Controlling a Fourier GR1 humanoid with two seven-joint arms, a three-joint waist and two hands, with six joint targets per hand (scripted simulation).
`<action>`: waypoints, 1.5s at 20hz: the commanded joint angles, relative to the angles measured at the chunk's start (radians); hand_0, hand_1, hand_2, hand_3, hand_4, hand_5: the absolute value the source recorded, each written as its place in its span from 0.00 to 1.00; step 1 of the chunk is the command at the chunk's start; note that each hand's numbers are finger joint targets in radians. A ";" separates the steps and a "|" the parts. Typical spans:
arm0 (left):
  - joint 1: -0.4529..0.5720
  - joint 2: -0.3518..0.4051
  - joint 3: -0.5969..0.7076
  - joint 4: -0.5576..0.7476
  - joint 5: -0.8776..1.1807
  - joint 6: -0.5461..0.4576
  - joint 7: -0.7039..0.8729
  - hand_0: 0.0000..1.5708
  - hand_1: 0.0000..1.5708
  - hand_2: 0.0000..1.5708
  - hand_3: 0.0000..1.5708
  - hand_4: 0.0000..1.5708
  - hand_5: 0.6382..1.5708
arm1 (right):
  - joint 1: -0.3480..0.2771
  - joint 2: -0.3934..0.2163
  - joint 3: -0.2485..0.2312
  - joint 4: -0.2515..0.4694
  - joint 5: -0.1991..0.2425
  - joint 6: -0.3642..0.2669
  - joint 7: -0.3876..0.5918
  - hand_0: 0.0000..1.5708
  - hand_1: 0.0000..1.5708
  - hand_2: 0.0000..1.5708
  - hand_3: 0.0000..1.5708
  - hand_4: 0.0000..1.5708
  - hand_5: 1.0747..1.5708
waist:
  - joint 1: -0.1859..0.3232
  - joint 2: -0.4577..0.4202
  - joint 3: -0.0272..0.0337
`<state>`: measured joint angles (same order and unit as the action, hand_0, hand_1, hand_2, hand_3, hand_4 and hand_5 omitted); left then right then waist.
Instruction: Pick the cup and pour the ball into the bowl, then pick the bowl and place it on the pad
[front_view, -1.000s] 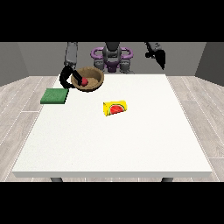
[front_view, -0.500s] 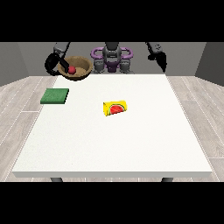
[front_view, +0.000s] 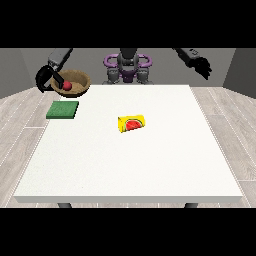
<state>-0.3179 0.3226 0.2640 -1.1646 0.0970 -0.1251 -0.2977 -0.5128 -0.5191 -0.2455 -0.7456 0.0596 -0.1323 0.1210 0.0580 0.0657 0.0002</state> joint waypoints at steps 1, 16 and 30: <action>-0.036 0.189 0.155 0.043 0.127 -0.144 -0.009 0.00 0.00 0.00 0.00 0.83 1.00 | 0.045 -0.008 -0.034 0.006 -0.016 -0.008 -0.095 1.00 1.00 1.00 0.00 0.55 1.00 | 0.025 0.065 -0.0001; -0.085 0.337 0.272 0.155 0.220 -0.262 -0.109 0.00 0.00 0.00 0.00 0.76 0.99 | -0.049 -0.124 -0.169 0.139 -0.050 -0.102 -0.158 0.78 0.78 0.90 0.83 0.00 0.96 | 0.051 0.240 0.0009; -0.025 0.135 0.069 -0.019 0.160 -0.157 0.110 0.00 0.00 0.00 0.00 0.57 0.99 | -0.111 -0.163 -0.103 0.222 -0.044 0.086 -0.011 0.00 0.00 0.00 0.00 0.00 0.57 | 0.040 -0.063 0.0004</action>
<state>-0.3685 0.5362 0.4049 -1.1416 0.2825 -0.3279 -0.2754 -0.6117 -0.6633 -0.3785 -0.5243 0.0042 -0.1021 0.0303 0.1128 0.1360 0.0017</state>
